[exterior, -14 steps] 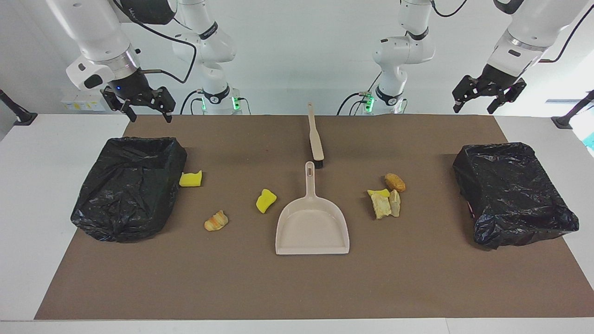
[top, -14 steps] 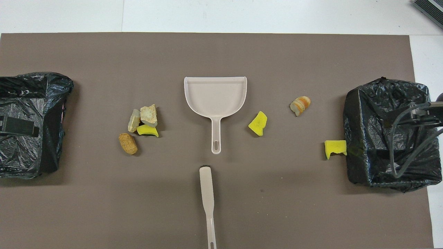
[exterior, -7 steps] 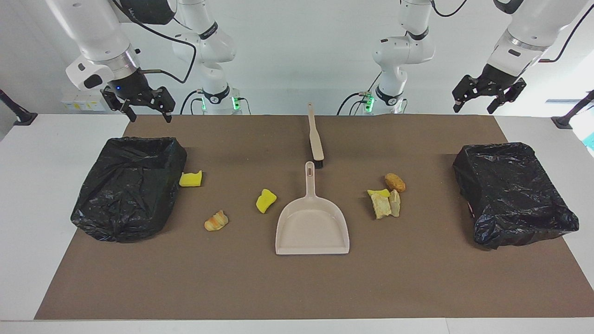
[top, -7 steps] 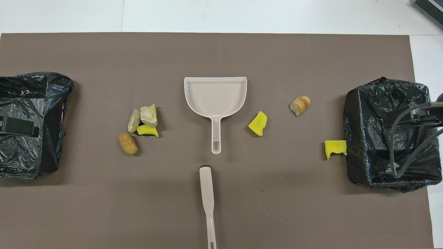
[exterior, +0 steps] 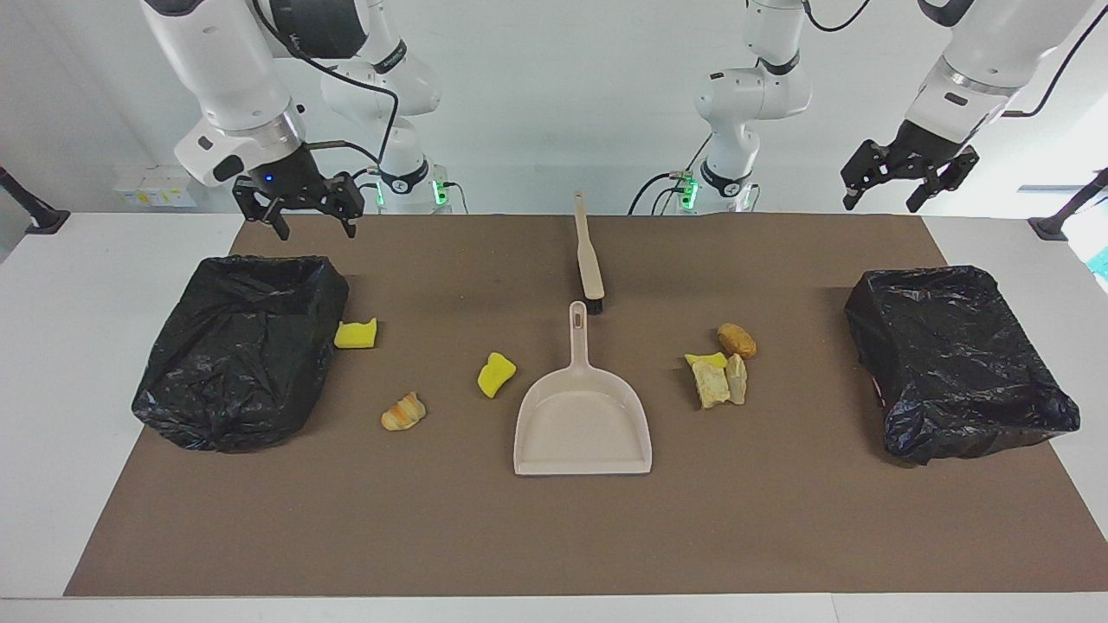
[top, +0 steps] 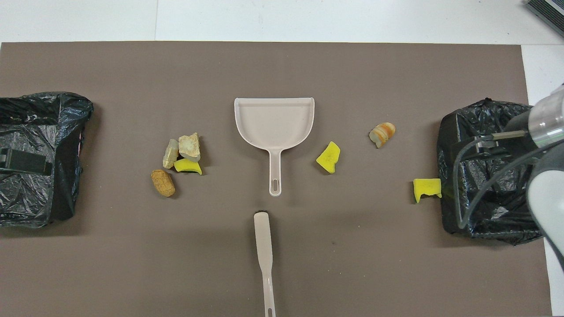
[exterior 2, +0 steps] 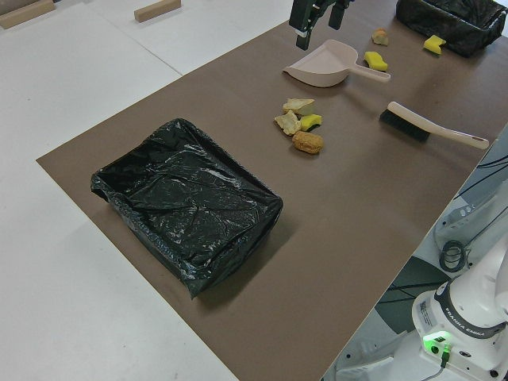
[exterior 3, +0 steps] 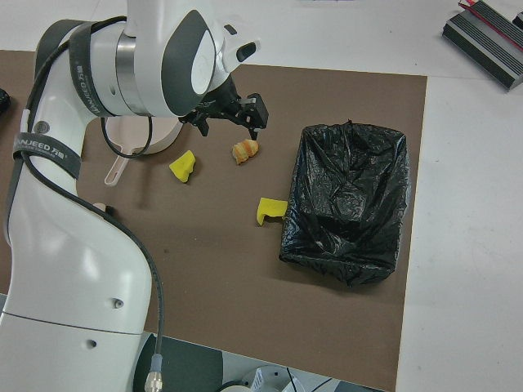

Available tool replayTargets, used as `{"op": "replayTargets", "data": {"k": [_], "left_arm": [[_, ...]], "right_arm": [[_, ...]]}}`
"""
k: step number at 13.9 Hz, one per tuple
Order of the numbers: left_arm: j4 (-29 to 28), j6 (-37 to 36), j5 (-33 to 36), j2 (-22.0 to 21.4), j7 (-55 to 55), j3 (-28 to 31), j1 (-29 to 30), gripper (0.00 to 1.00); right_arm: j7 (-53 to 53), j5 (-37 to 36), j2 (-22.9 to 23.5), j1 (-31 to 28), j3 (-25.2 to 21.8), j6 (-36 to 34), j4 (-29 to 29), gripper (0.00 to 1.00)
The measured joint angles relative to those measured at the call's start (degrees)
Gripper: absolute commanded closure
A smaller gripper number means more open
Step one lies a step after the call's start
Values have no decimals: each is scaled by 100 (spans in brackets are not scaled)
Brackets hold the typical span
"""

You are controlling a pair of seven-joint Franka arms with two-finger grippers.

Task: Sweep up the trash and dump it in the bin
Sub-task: 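Reach the right gripper to the dustpan handle and grasp it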

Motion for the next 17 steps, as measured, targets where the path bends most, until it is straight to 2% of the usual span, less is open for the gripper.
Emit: {"op": "replayTargets", "data": {"k": [3, 7, 11, 17], "left_arm": [[-113, -3, 0, -64, -208, -47, -50, 0], [-739, 21, -12, -392, -381, -82, -144, 0], [-1115, 50, -20, -572, -399, -83, -198, 0], [-1286, 81, -22, -722, -417, -87, -252, 0]], "right_arm": [[410, 32, 319, 420, 7, 440, -27, 0], [1072, 36, 711, 1000, 11, 946, -38, 0], [1514, 38, 1114, 1416, 18, 1580, -54, 0], [2353, 326, 1727, 2048, 41, 2552, -57, 0]]}}
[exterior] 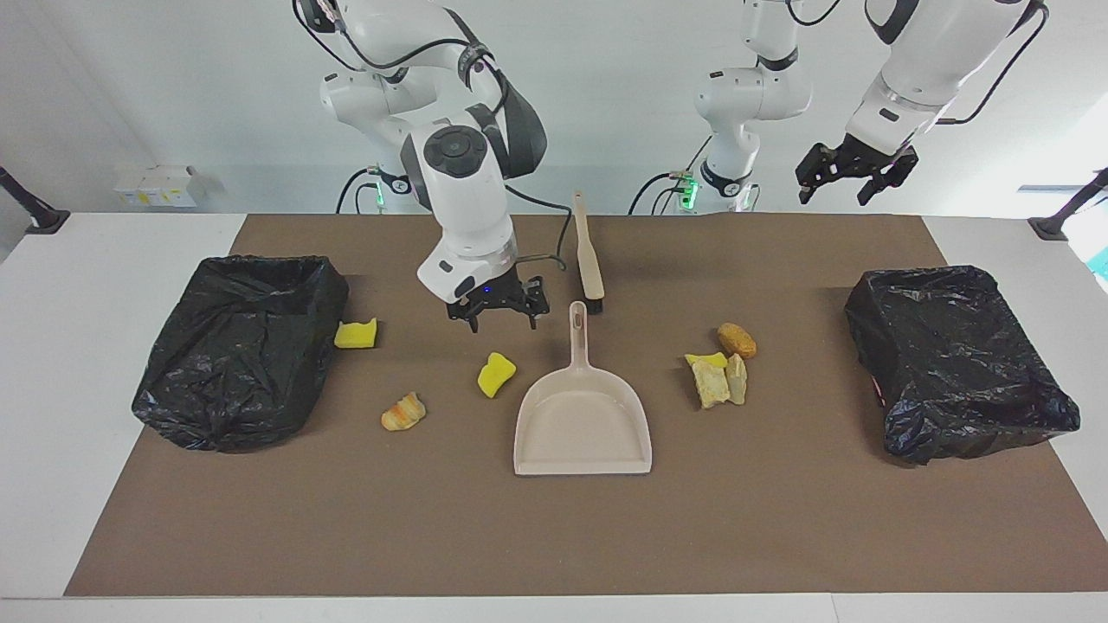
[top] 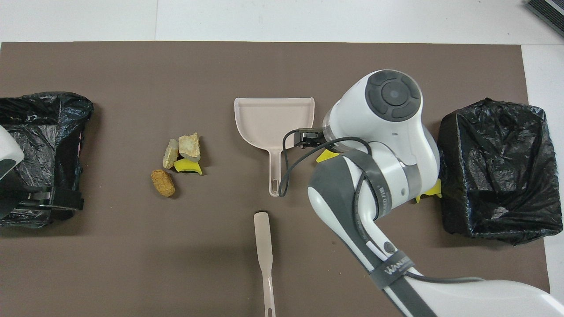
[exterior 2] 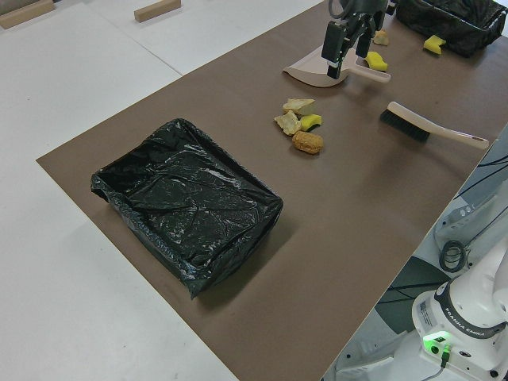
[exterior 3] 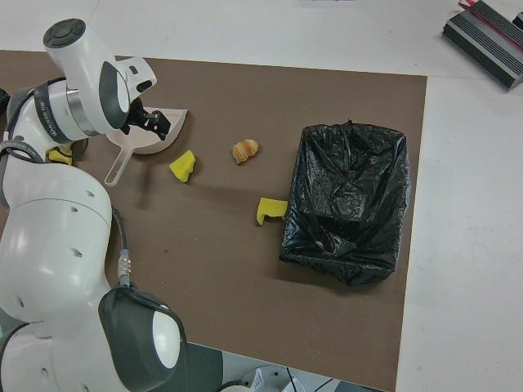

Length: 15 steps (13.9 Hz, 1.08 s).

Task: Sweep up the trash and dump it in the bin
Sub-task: 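Reach the right gripper to the dustpan handle and grasp it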

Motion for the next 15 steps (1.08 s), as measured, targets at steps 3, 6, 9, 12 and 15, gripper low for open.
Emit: {"op": "replayTargets", "data": {"k": [3, 6, 9, 12, 15], "left_arm": [[-21, 7, -3, -11, 0, -1, -13, 0], [-29, 10, -4, -17, 0, -1, -20, 0], [-69, 10, -4, -44, 0, -1, -24, 0], [-114, 10, -4, -64, 0, 1, -35, 0], [-126, 10, -4, -67, 0, 1, -65, 0]], "right_arm": [[658, -11, 276, 475, 1, 316, -4, 0], [1037, -208, 619, 860, -3, 542, -12, 0], [1076, -364, 799, 974, -6, 744, -149, 15], [1076, -383, 801, 977, -10, 862, -321, 56], [1076, -462, 777, 982, -8, 856, -328, 64]]}}
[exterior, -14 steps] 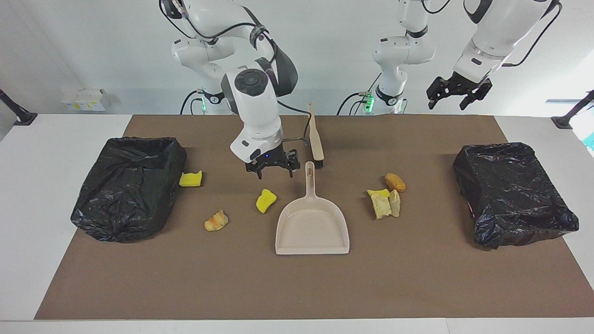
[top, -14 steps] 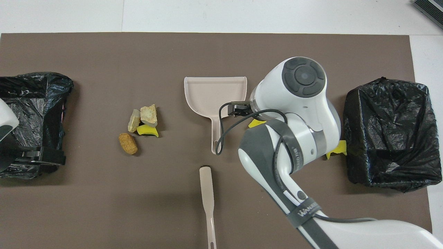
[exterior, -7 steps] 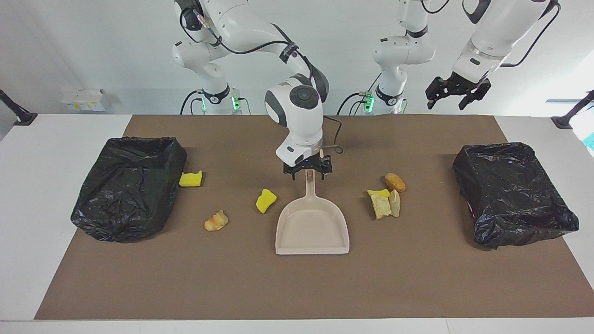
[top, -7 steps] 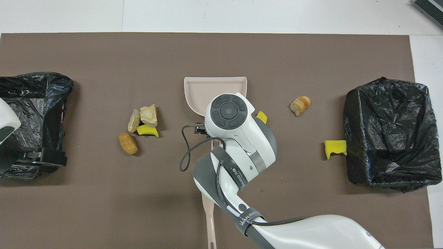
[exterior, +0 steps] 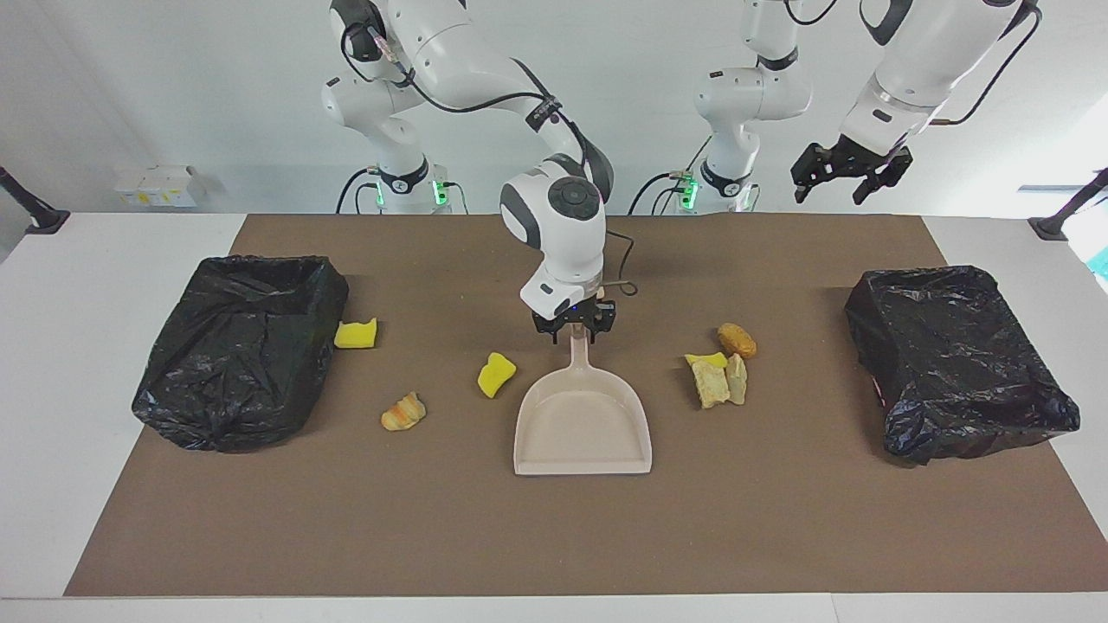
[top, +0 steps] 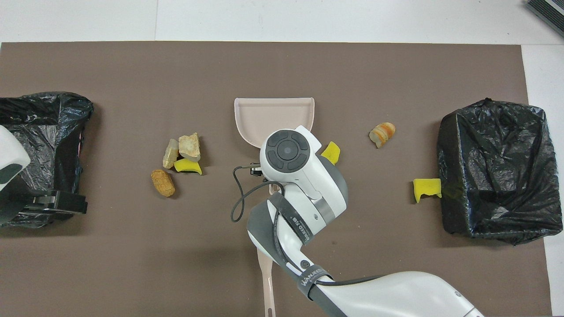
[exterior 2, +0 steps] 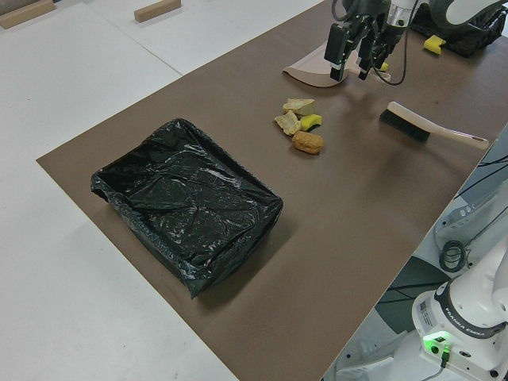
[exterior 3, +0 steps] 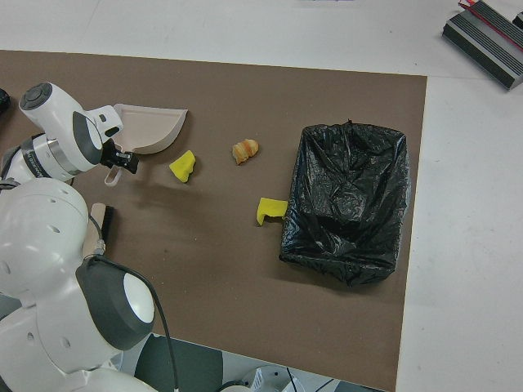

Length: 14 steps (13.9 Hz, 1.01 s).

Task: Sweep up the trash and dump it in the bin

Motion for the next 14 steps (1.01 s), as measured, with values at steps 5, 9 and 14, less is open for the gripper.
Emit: {"op": "replayTargets", "data": {"k": [5, 9, 14], "left_arm": [[-323, 215, -27, -23, -9, -9, -188, 0], [-669, 450, -206, -172, -555, -15, -673, 0], [-1485, 935, -268, -532, -1209, -40, -1592, 0]], "right_arm": [[0, -109, -14, 17, 2, -8, 0, 69], [-6, -123, -53, 28, -11, -24, 4, 100], [-1504, -121, -656, -366, -52, -819, 30, 100]]}}
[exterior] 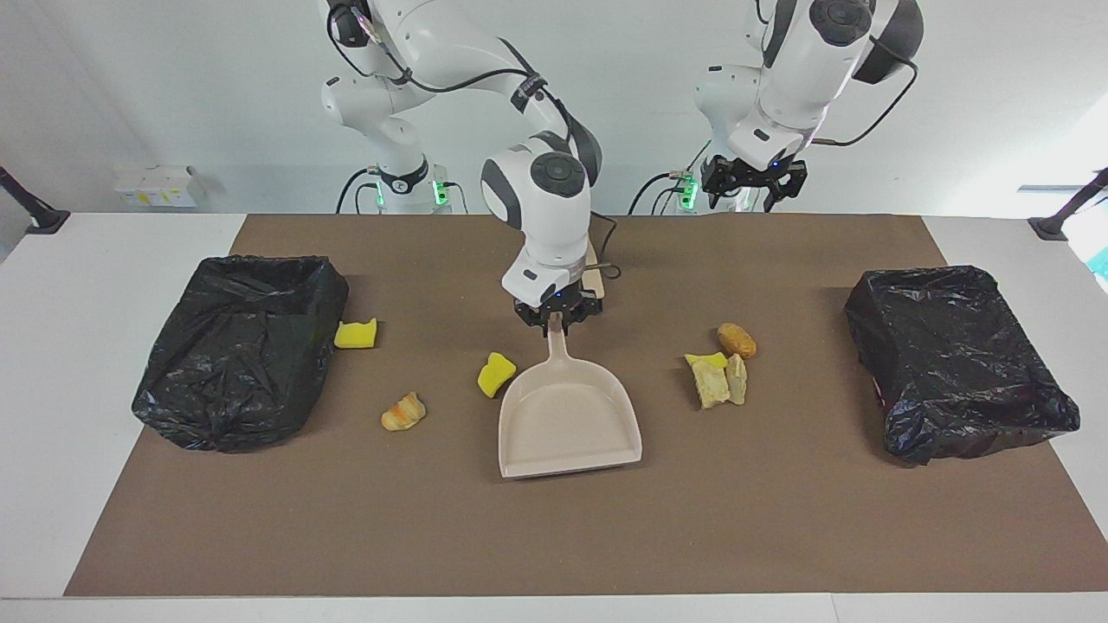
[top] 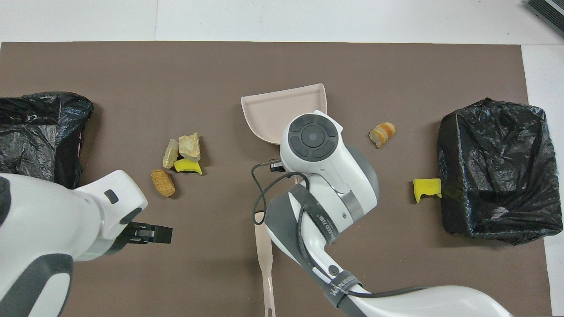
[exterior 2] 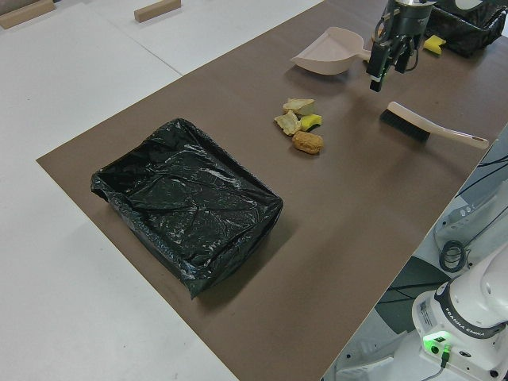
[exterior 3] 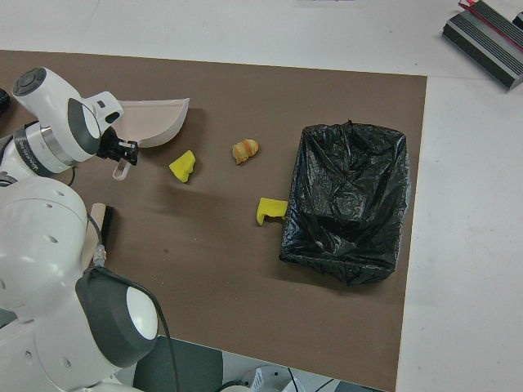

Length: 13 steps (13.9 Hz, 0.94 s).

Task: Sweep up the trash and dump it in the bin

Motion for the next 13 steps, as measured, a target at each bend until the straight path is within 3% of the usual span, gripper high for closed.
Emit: {"op": "replayTargets", "data": {"k": [4, 10, 13], "left_arm": [[-411, 444, -88, -66, -1073, -2, -768, 0], [-959, 1535, -91, 55, -2641, -3, -1939, 0], [-1080, 2164, -92, 525, -3368, -5, -2599, 0]], "right_arm": [[-1727, 2, -387, -471, -4, -615, -7, 100], [-3696, -2, -570, -1087, -21, -1280, -12, 100], [-4685, -5, -570, -1473, -32, -1477, -34, 100]]}}
